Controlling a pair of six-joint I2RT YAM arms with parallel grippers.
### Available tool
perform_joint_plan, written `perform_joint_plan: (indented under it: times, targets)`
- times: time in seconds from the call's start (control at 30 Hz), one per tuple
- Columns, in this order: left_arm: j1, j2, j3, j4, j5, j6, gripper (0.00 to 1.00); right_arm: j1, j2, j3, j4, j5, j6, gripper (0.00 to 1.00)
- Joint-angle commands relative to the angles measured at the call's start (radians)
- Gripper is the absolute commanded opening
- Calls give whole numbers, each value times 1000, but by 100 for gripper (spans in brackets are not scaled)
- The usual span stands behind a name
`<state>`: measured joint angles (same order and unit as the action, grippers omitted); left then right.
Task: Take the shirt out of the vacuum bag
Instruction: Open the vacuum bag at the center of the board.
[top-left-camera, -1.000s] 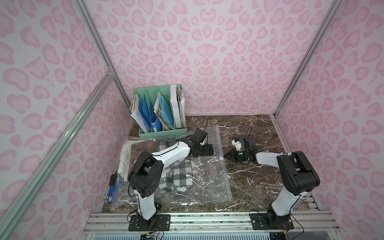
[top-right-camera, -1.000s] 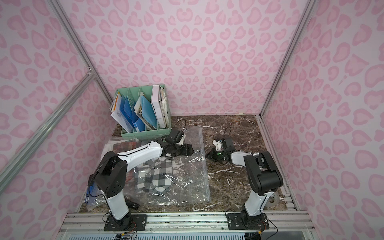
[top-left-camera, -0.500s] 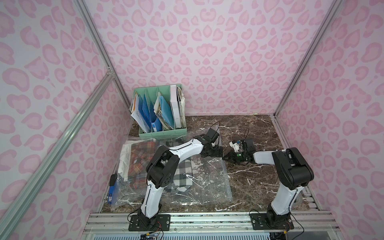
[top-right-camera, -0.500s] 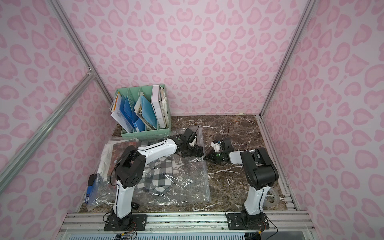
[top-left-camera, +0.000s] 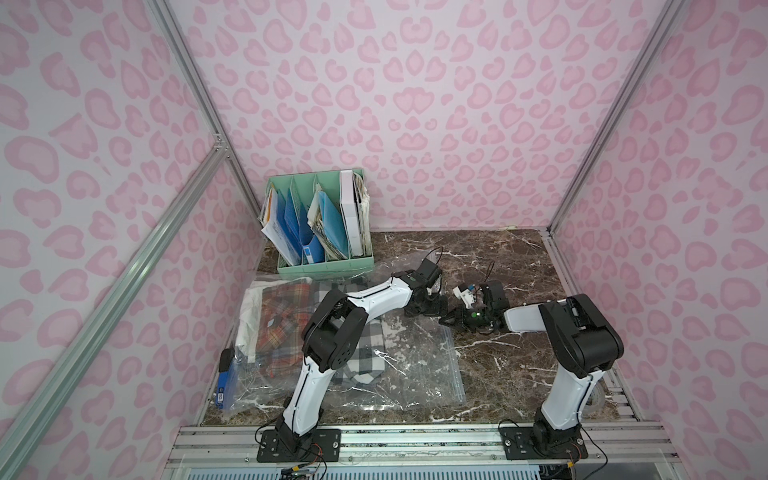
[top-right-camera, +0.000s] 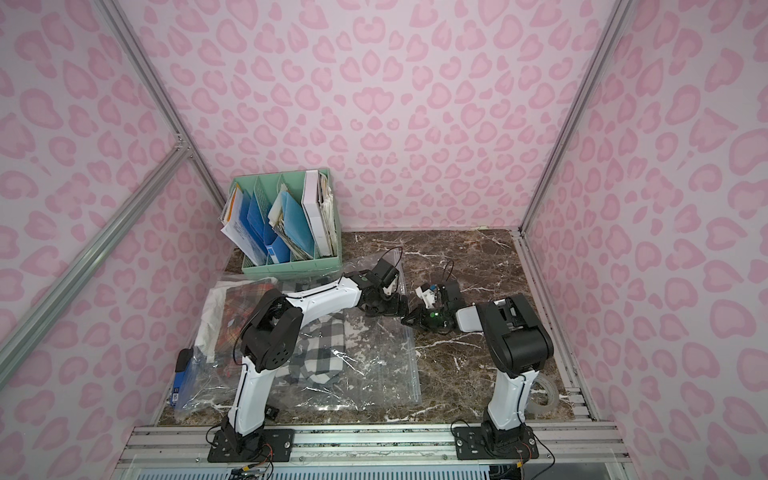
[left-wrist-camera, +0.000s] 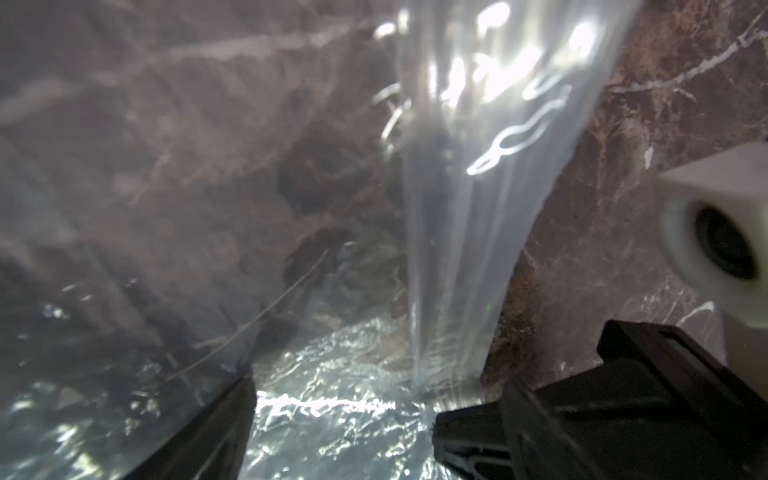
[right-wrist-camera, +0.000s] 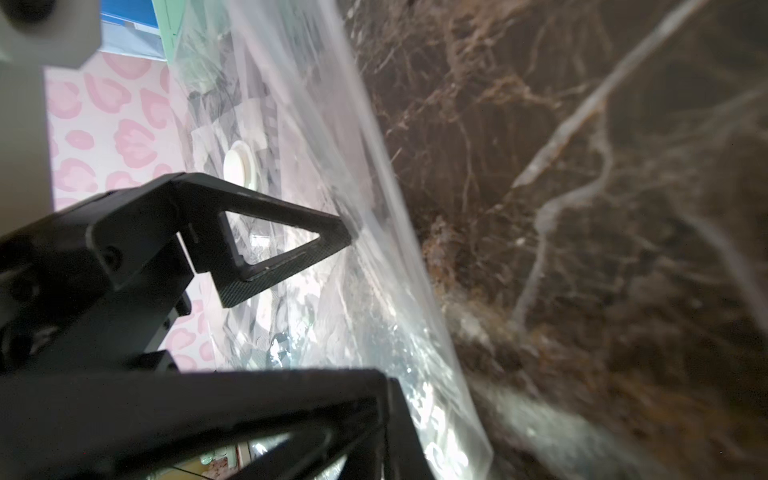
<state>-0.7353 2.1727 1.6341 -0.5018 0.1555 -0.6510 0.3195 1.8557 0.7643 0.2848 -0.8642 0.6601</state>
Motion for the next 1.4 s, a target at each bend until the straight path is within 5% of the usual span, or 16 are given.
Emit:
perform_joint_plan:
  times: [0.0, 0.2, 0.47, 0.63, 0.93, 1.37]
  targets:
    - [-1, 24, 2, -40, 8, 7, 94, 7, 4, -9, 88, -62, 16, 7]
    - [-1, 49, 0, -56, -2, 18, 76, 3, -45, -24, 25, -68, -22, 7]
    - [-1, 77, -31, -87, -35, 40, 57, -138, -208, -5, -514, 37, -256, 19]
    - [-1, 87, -71, -99, -51, 44, 47, -201, -256, 25, -637, 92, -308, 28]
    - [1, 38, -221, -80, -94, 60, 16, -196, -134, 39, -439, -7, -220, 29]
    - [2, 16, -258, -63, -92, 72, 13, -228, 20, 104, -244, 23, -36, 17]
